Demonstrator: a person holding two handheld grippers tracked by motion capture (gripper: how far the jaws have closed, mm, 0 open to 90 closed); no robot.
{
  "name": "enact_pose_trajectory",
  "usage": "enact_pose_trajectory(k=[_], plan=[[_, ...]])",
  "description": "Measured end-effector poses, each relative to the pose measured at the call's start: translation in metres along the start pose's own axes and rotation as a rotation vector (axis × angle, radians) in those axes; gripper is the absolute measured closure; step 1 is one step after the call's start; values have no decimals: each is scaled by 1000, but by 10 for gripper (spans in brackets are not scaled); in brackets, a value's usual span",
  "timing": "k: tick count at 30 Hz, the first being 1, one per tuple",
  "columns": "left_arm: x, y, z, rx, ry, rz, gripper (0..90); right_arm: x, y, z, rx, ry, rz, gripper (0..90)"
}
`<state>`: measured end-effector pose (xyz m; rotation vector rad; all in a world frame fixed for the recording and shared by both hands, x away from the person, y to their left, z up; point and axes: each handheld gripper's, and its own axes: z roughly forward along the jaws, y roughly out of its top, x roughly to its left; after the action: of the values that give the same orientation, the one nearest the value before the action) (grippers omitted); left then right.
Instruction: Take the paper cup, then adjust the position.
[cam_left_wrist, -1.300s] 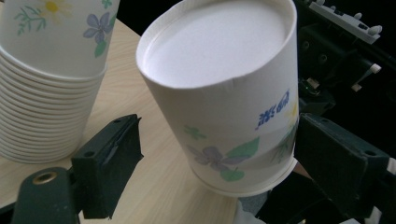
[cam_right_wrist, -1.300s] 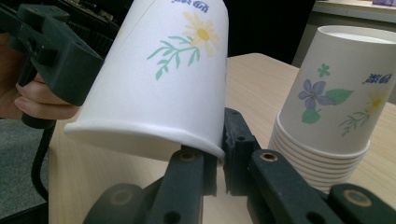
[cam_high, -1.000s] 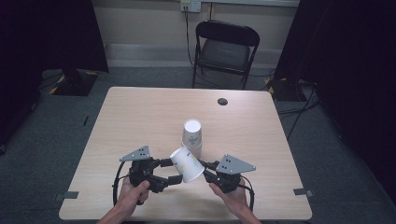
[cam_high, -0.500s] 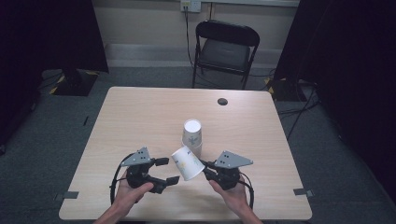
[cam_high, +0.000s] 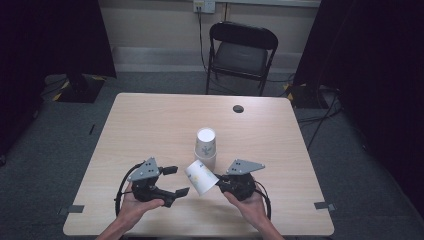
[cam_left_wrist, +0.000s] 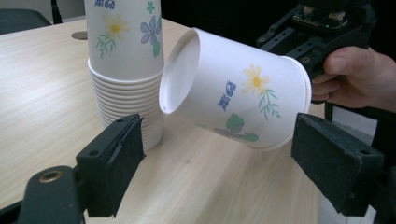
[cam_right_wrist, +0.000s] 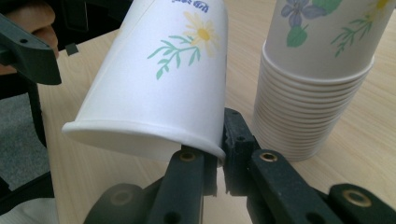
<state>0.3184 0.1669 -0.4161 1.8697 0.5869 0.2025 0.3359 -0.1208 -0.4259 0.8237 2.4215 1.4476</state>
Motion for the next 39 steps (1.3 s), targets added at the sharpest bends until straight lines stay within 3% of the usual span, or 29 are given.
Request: enact_pose_trajectory(k=[7,16,30,35,39], plan=[[-6,3,4,21,10,38,157,-2,-2,3,62,-1,16,862],[-10,7,8,29,25,109,170,-5,-3,5,98,2,25,868],[-17,8,14,60,9,174,184,4,-8,24,228,75,2,870],[-19,6,17,91,0,186,192,8,-9,28,258,103,-16,870],[-23,4,20,124,-24,227,199,9,-9,31,283,119,-18,870]])
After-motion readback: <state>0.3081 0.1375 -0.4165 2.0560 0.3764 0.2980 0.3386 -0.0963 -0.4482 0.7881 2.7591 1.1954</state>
